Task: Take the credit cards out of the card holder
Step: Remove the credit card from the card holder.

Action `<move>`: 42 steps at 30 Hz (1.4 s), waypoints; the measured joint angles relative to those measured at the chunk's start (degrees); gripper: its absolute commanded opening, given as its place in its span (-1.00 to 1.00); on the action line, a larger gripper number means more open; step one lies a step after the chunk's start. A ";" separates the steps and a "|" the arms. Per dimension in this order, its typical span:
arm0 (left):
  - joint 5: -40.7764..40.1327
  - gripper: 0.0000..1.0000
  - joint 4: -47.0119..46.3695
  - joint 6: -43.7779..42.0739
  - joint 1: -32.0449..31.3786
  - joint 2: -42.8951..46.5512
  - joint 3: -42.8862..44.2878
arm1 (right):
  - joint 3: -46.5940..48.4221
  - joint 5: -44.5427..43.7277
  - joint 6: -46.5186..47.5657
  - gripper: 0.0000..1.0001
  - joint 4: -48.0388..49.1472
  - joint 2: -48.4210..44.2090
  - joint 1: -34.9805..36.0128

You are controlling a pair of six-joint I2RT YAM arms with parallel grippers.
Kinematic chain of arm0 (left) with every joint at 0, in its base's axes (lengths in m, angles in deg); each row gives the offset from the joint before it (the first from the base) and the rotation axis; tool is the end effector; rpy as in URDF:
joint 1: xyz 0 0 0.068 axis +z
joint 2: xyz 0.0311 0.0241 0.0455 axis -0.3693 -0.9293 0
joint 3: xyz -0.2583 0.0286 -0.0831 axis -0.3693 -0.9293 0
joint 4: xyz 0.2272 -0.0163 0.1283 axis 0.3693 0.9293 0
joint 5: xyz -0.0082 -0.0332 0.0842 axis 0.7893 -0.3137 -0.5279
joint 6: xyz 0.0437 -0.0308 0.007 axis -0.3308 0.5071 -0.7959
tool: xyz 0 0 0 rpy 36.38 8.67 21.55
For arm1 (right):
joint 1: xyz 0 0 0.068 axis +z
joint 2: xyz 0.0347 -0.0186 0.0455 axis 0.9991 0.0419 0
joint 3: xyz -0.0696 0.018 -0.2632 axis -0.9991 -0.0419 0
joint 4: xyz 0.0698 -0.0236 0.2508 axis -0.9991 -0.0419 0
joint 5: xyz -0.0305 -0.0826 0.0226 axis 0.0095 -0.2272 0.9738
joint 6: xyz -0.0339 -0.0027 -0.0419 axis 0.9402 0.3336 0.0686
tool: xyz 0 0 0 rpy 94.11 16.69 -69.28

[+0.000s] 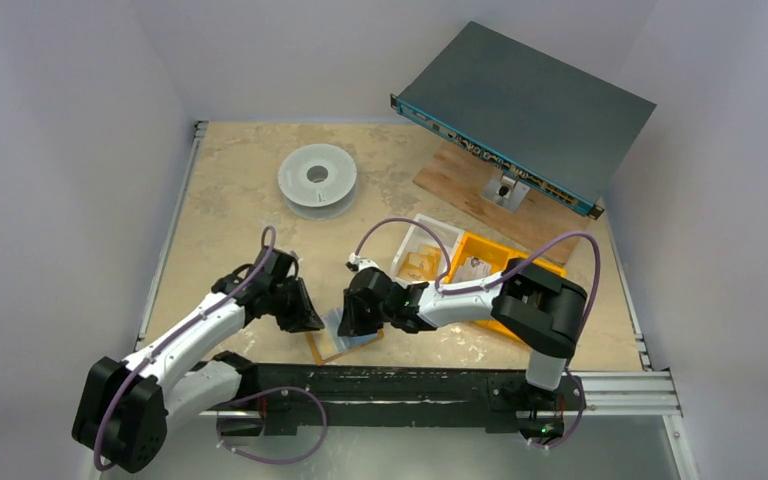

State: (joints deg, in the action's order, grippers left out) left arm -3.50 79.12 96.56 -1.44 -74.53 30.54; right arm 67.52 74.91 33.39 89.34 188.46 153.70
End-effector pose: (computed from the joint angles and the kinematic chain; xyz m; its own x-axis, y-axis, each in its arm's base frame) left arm 0.1469 -0.0741 0.1765 -0.9084 -0.4126 -0.0672 -0.3290 0.8048 -0.4940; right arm 0.1440 0.3286 0.1419 -0.9077 -0.0938 -0.4089 -0.3385 0.7398 0.5815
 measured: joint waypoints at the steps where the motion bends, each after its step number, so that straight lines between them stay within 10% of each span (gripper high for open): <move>1: -0.44 -0.87 -0.39 0.28 -0.76 -0.76 -0.17 | -0.39 0.48 -0.37 -0.74 0.66 0.00 -0.04; 16: -5.64 -1.00 -5.25 3.78 -3.02 -6.32 -2.27 | -6.86 6.23 -5.73 -0.83 9.68 -1.20 -2.14; 28: -4.37 -1.00 -9.16 4.22 -3.65 -9.18 -2.23 | -7.39 7.56 -6.36 -0.51 11.10 -4.66 -2.43; 42: -2.54 -1.00 -10.14 2.84 -4.74 -12.37 -0.31 | -0.31 -1.62 -1.75 -0.45 -2.45 -9.01 -0.96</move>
State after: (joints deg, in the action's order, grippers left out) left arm -6.04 68.98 99.40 -6.18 -86.90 30.24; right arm 67.21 73.30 31.65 86.89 179.46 152.74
